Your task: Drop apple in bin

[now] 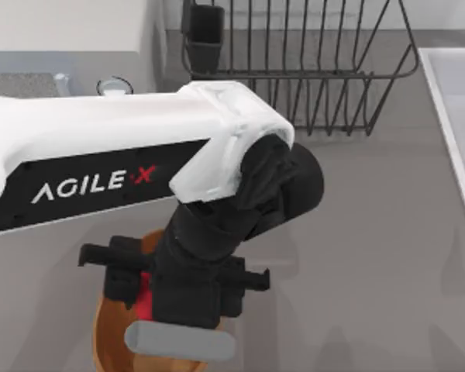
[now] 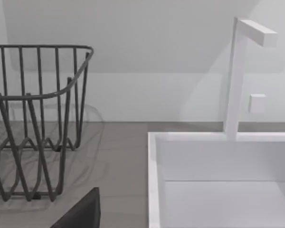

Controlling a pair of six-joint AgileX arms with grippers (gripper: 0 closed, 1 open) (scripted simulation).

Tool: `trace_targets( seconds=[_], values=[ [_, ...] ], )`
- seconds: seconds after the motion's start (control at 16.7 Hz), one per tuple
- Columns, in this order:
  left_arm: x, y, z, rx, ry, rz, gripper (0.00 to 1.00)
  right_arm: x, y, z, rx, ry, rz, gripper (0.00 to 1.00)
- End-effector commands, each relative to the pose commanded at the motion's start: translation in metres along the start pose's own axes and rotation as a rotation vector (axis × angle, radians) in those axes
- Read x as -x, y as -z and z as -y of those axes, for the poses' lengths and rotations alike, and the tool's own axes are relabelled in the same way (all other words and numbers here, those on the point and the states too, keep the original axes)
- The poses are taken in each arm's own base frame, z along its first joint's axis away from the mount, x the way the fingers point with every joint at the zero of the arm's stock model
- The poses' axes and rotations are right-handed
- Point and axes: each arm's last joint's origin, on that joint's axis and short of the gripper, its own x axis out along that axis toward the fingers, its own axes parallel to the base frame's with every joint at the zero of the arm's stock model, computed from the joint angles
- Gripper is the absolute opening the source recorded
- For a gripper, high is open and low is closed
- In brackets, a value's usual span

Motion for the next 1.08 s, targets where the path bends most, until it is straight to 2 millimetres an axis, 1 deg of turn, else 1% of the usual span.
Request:
trace_targets(
  seconds=[0.78,0.84,1.08],
  values=[
    [0.0,0.0,0.0,0.0,0.0,0.0,0.98,0.0,0.0,0.0,0.0,0.0,0.0,1.0],
    [0.0,0.0,0.0,0.0,0.0,0.0,1.0,0.0,0.0,0.0,0.0,0.0,0.0,1.0],
    [0.0,0.0,0.0,0.0,0.0,0.0,1.0,0.0,0.0,0.0,0.0,0.0,0.0,1.0]
  ],
)
